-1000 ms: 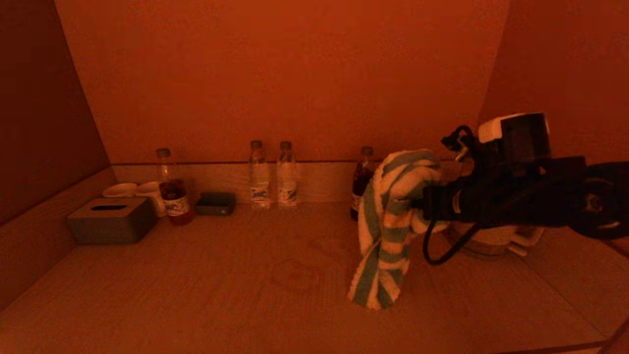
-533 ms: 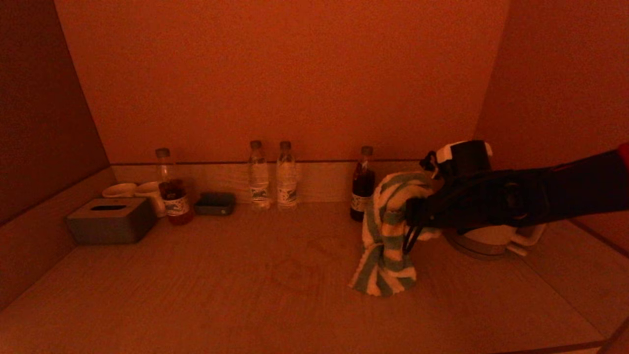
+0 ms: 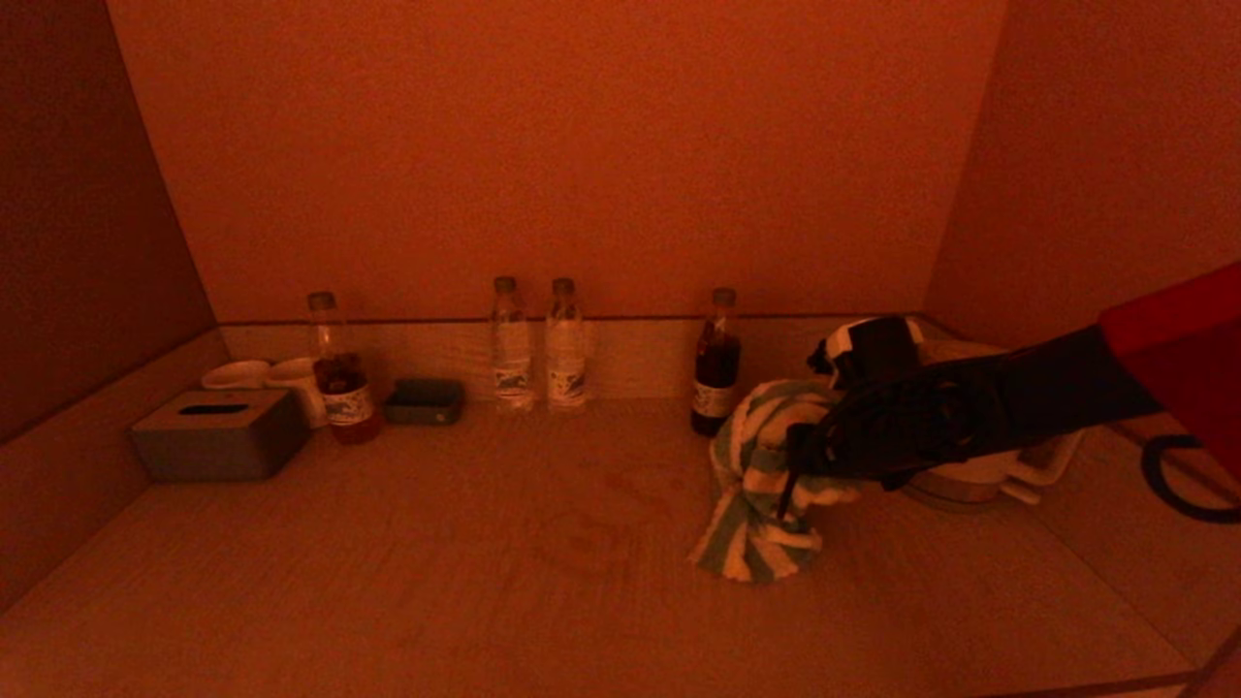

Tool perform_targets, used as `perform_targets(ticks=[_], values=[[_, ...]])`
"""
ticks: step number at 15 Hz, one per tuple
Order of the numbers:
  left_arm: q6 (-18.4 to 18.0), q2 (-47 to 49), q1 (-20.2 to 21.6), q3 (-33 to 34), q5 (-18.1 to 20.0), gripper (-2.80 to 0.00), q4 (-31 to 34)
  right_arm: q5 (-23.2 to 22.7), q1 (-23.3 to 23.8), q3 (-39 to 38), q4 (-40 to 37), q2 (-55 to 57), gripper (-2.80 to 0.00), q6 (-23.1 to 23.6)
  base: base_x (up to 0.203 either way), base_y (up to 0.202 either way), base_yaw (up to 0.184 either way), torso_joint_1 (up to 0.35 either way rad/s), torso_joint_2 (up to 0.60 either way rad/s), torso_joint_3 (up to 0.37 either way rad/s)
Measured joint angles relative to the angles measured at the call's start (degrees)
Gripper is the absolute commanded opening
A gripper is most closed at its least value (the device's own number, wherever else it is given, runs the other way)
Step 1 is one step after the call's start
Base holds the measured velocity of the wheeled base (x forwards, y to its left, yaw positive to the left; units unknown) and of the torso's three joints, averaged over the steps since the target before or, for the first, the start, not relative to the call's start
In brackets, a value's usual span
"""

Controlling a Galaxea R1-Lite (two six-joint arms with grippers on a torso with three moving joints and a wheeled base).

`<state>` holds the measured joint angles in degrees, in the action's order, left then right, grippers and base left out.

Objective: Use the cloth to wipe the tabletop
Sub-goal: Sweep the stains on the table

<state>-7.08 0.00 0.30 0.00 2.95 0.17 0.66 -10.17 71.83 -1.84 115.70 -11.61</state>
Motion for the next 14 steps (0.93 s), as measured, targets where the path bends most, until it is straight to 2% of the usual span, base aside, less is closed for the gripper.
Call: perform_targets(ticks=[14], values=[[0.0, 0.0, 0.0, 0.0, -0.04, -2.8, 0.01, 0.88, -0.55, 2.79, 0.28, 6.0, -2.8, -1.36, 0.0, 0.0, 0.0, 0.0, 0.0, 0.0]])
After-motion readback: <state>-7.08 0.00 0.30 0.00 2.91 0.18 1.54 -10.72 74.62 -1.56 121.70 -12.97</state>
